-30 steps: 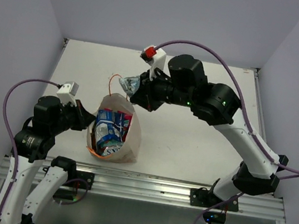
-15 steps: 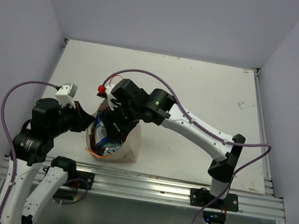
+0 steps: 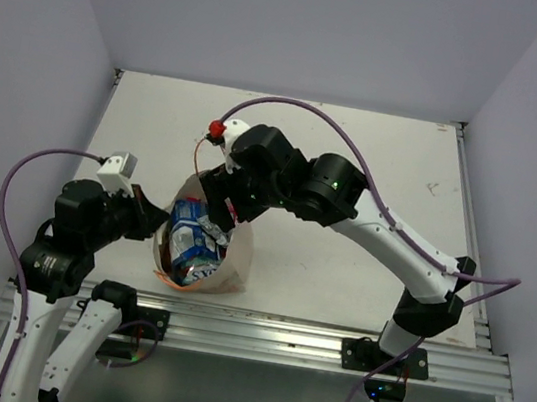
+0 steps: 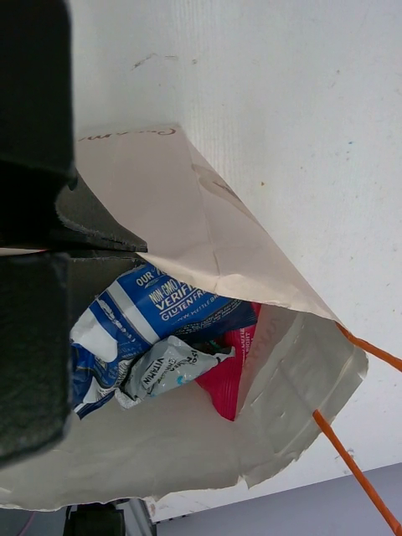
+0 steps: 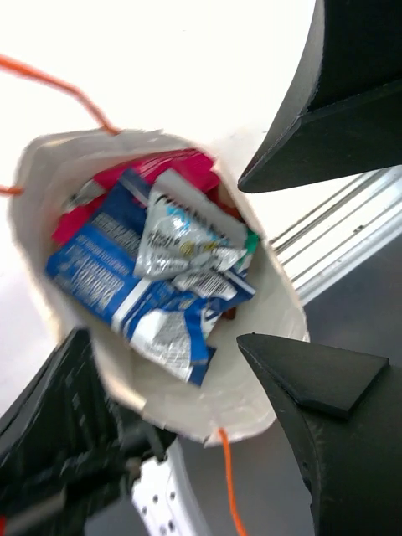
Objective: Place the snacks into the paper bag
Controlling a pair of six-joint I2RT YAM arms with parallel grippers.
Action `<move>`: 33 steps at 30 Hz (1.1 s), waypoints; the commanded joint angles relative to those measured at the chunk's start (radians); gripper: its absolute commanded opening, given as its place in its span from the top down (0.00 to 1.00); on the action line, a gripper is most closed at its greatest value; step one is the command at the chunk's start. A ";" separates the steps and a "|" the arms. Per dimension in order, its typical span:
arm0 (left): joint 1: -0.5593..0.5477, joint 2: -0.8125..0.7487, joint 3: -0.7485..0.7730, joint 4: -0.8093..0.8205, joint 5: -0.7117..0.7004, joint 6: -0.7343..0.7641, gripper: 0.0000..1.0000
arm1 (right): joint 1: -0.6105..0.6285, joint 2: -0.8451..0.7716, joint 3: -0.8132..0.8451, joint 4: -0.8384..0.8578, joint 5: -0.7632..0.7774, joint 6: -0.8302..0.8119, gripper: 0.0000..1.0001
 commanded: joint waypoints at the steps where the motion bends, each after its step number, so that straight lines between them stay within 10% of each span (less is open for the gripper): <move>1: -0.001 -0.016 0.020 -0.023 0.007 -0.012 1.00 | 0.005 -0.046 -0.096 -0.016 0.097 0.060 0.29; 8: -0.001 -0.031 0.022 -0.029 0.021 -0.021 1.00 | 0.004 -0.083 -0.288 0.016 0.109 0.079 0.31; 14: -0.001 -0.048 0.060 -0.017 0.074 -0.044 1.00 | 0.004 -0.097 -0.315 -0.003 0.176 0.096 1.00; 23: 0.105 -0.022 0.189 0.048 0.254 -0.099 1.00 | -0.002 -0.068 0.015 -0.284 0.367 0.097 1.00; 33: 0.229 -0.048 0.036 0.184 0.452 -0.148 1.00 | -0.064 -0.190 -0.216 -0.252 0.396 0.146 1.00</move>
